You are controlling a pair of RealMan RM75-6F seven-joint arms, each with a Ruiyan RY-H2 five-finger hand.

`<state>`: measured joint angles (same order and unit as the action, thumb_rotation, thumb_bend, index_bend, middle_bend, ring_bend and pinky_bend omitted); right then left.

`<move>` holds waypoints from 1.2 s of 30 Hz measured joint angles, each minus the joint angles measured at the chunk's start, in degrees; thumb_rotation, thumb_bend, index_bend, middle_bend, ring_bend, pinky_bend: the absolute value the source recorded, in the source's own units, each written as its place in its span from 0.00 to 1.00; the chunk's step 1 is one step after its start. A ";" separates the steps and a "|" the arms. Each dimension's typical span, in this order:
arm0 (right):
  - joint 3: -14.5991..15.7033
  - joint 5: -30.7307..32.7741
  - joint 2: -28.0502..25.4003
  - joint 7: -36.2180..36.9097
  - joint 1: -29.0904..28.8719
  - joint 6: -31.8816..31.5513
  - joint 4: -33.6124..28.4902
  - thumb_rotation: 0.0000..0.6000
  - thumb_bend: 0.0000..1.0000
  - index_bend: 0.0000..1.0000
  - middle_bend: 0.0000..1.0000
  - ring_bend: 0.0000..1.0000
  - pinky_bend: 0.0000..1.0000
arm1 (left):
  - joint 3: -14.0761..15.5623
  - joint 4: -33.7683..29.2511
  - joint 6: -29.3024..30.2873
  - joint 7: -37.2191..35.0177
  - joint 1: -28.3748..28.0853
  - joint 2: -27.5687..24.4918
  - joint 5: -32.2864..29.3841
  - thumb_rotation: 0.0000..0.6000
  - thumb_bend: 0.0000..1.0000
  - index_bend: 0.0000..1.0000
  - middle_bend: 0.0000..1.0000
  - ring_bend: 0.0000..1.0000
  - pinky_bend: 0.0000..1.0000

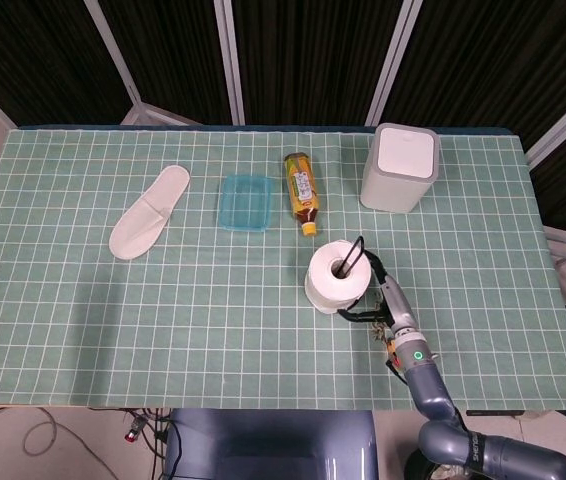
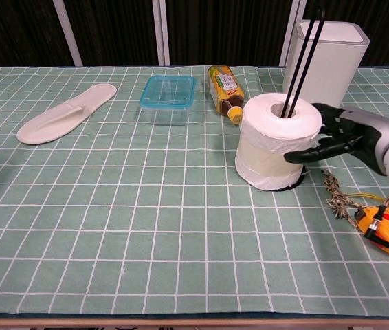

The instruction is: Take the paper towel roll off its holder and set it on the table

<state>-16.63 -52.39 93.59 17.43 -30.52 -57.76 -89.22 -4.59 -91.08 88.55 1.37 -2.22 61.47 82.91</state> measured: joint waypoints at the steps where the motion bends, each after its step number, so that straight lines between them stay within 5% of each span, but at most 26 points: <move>1: -0.11 0.09 0.69 -0.19 -0.29 0.10 0.68 1.00 0.00 0.00 0.00 0.00 0.00 | -0.01 0.00 -0.03 0.02 -0.01 0.01 -0.04 1.00 0.18 0.04 0.00 0.00 0.01; 23: -6.32 7.21 8.93 -0.89 -4.99 6.03 11.54 1.00 0.00 0.00 0.00 0.00 0.00 | 0.05 -0.27 -0.74 0.37 -0.18 -0.02 -0.53 1.00 0.18 0.04 0.00 0.00 0.01; 30: -8.04 8.64 10.59 -2.10 -5.71 3.88 12.76 1.00 0.00 0.35 0.30 0.26 0.05 | 0.01 -0.36 -0.63 0.16 -0.11 -0.09 -0.60 1.00 0.18 0.04 0.00 0.00 0.01; 36: -8.86 9.10 12.31 -4.53 -5.66 -0.31 13.19 1.00 0.00 0.47 0.36 0.31 0.08 | 0.03 -0.52 -0.38 0.20 0.01 -0.12 -0.52 1.00 0.18 0.04 0.00 0.00 0.01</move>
<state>-25.49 -43.30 105.90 12.90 -36.18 -58.07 -76.03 -4.56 -91.60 88.17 1.57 -2.21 61.35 82.39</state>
